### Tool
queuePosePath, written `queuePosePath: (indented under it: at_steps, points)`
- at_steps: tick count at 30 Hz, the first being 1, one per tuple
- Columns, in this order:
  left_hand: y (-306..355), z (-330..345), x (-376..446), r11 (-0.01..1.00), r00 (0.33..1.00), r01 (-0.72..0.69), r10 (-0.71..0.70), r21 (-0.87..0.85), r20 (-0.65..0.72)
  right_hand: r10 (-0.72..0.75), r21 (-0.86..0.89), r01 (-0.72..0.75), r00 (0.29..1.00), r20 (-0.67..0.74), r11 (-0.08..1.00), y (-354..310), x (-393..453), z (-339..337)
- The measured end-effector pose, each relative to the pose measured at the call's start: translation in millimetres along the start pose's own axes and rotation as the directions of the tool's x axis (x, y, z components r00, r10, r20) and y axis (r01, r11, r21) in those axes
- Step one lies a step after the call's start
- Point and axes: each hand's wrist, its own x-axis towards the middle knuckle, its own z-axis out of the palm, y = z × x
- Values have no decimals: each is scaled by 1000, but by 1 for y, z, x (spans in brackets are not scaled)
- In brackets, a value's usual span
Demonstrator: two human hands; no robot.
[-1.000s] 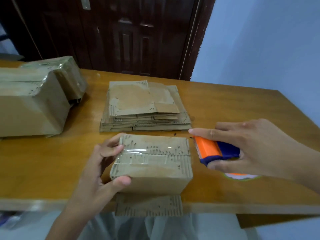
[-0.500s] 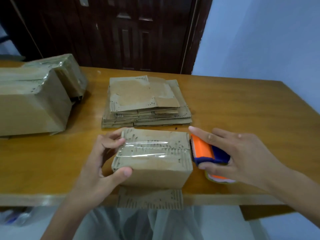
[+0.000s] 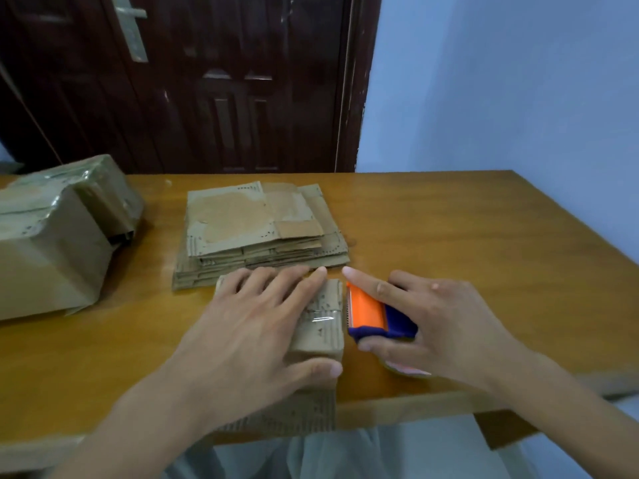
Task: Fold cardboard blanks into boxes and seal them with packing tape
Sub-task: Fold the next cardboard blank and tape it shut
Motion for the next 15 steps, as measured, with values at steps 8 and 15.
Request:
queuePosePath:
  at_steps: [8,15]
  points:
    - [-6,6,-4,998,999,-49,50,36,-21,-5,132,13,998,-62,991,6,-22,-2]
    - [-8,12,-5,998,997,-48,51,40,-63,-3,50,1,1000,25,999,10,-32,-8]
